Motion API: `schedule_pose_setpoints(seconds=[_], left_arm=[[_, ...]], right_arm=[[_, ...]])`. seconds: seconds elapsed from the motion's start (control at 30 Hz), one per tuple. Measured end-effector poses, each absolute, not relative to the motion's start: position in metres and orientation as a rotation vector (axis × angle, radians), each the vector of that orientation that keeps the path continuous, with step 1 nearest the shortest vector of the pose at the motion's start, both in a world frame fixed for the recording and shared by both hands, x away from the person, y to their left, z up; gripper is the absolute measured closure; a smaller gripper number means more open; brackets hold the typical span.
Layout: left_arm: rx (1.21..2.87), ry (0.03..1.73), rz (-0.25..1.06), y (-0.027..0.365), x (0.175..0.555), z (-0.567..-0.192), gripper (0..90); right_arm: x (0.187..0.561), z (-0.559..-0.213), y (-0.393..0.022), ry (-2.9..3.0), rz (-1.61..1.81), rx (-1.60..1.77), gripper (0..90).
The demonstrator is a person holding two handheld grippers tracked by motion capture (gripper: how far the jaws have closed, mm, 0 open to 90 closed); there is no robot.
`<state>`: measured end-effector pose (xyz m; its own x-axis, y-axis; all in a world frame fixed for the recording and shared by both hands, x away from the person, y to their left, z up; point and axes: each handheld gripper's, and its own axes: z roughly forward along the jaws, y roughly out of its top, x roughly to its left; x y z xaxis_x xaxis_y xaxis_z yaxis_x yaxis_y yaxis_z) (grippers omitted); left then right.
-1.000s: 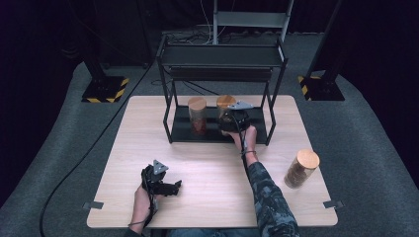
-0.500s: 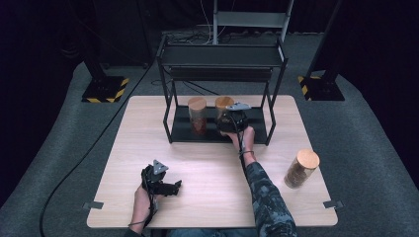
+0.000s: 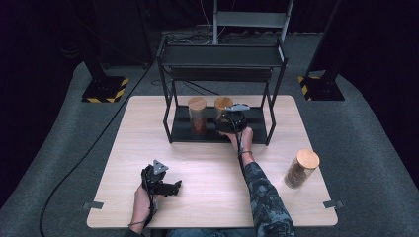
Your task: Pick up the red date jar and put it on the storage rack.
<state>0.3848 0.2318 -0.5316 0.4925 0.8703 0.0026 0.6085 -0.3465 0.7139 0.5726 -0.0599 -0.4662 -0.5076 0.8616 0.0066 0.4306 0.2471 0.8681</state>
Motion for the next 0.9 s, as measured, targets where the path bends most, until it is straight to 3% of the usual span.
schedule_pose_setpoints(seconds=[0.9], left_arm=[[2.08, 1.211, 0.511, 0.232, 0.385, -0.532, 0.1]], right_arm=[[0.578, -0.481, -0.052, 2.02, 1.209, 1.191, 25.1]])
